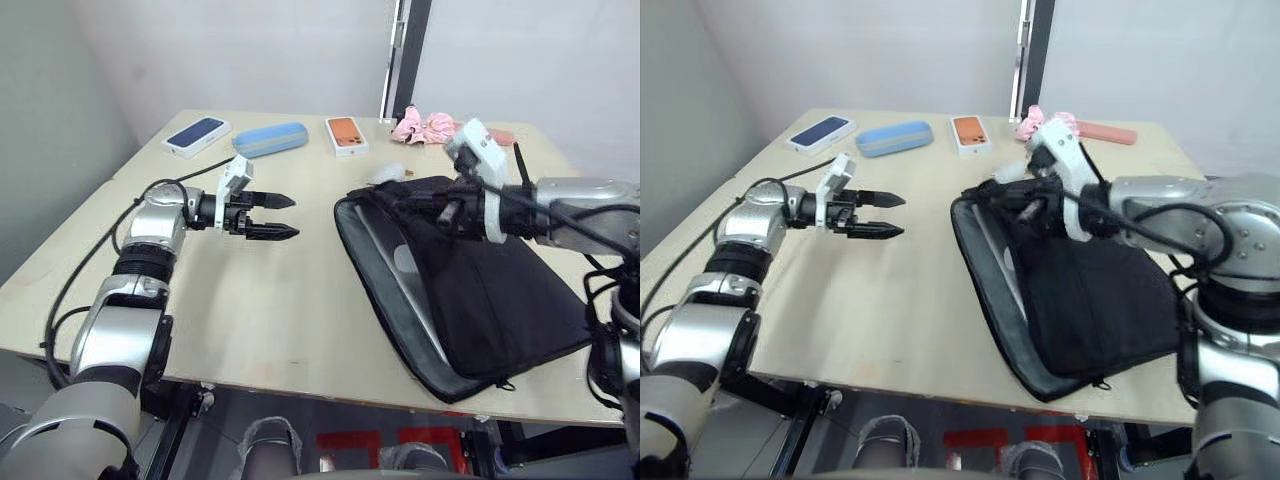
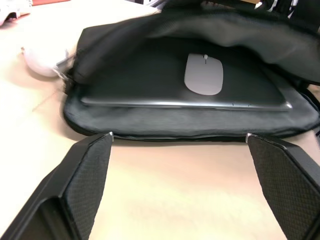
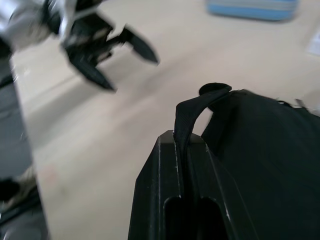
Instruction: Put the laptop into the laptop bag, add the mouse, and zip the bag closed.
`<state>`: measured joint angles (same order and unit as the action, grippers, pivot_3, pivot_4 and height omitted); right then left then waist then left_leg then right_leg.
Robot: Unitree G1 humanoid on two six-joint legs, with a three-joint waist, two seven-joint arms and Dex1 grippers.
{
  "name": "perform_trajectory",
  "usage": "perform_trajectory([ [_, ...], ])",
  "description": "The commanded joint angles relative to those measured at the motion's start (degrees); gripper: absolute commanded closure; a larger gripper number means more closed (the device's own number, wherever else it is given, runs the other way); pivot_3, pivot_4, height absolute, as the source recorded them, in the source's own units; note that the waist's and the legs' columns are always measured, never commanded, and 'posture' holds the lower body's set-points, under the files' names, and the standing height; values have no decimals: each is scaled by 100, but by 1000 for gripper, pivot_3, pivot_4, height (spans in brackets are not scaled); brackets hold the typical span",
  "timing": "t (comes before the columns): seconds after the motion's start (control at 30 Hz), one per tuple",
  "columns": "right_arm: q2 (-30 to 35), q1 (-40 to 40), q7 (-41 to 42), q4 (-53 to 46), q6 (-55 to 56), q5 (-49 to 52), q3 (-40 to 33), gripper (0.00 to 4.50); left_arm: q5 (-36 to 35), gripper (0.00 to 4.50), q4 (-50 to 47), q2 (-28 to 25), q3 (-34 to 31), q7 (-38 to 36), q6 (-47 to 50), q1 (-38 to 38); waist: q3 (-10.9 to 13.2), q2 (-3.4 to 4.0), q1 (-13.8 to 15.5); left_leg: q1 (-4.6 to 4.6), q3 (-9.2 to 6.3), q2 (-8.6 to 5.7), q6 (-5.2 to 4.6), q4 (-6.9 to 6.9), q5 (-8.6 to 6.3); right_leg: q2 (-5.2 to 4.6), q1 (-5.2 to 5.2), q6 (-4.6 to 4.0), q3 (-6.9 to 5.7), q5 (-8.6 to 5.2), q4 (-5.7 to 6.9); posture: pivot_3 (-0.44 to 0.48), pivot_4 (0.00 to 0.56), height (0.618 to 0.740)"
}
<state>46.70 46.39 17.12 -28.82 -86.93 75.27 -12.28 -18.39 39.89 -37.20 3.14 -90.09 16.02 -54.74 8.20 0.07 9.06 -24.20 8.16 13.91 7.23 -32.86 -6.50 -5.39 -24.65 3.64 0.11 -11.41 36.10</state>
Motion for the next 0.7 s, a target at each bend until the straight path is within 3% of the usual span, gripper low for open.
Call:
perform_trajectory([
  [0.03, 328, -206, 758, -386, 496, -81, 22, 4500, -448, 20, -532, -388, 144, -241, 356, 85, 0, 0, -7, 2, 0, 1, 0, 0, 0, 0, 0, -1, 0, -1, 2, 0, 150, 740],
  [0.23, 862, -964, 1858, -901, 1313, -512, 110, 4500, -930, 20, -815, -828, 244, -241, 885, 80, 0, 0, -7, 5, 1, 4, -1, -9, 0, 2, 1, -3, 3, -2, 11, 0, 150, 740],
  [0.37, 1269, -1892, 2513, -802, 1875, -1187, 149, 4500, -1386, 20, -1431, -1395, 521, -241, 1082, 395, -1, -1, -20, 5, 2, 6, -1, -11, -1, 2, 2, -3, 3, -2, 10, 0, 150, 740],
  [0.4, 1336, -2066, 2605, -718, 1919, -1218, 86, 3868, -1493, 0, -1567, -1526, 565, -241, 1119, 459, -1, -1, -33, 4, 2, 6, -1, -9, -1, 2, 0, -4, 4, -2, 9, 0, 150, 740],
  [0.43, 1481, -2380, 2821, -720, 1995, -1274, -69, 3722, -1628, 0, -1718, -1703, 571, -241, 1142, 531, -1, -1, -39, 6, 3, 7, -2, -9, -1, 3, 0, -6, 4, -4, 10, 0, 150, 740],
  [0.57, 1792, -3523, 3433, -750, 2123, -1262, -1072, 2264, -2025, 0, -2050, -2246, 433, -241, 1317, 696, -1, -1, -35, 6, 5, 9, -34, -8, -21, 5, -3, -8, 6, -6, 9, 0, 150, 740],
  [0.7, 1877, -4484, 3769, -683, 2047, -1325, -2280, 897, -2219, 0, -2035, -2470, 317, -241, 1438, 725, -2, -2, -31, 13, 7, 10, -37, -13, -22, 4, 2, -8, 9, -7, 12, 0, 150, 740],
])
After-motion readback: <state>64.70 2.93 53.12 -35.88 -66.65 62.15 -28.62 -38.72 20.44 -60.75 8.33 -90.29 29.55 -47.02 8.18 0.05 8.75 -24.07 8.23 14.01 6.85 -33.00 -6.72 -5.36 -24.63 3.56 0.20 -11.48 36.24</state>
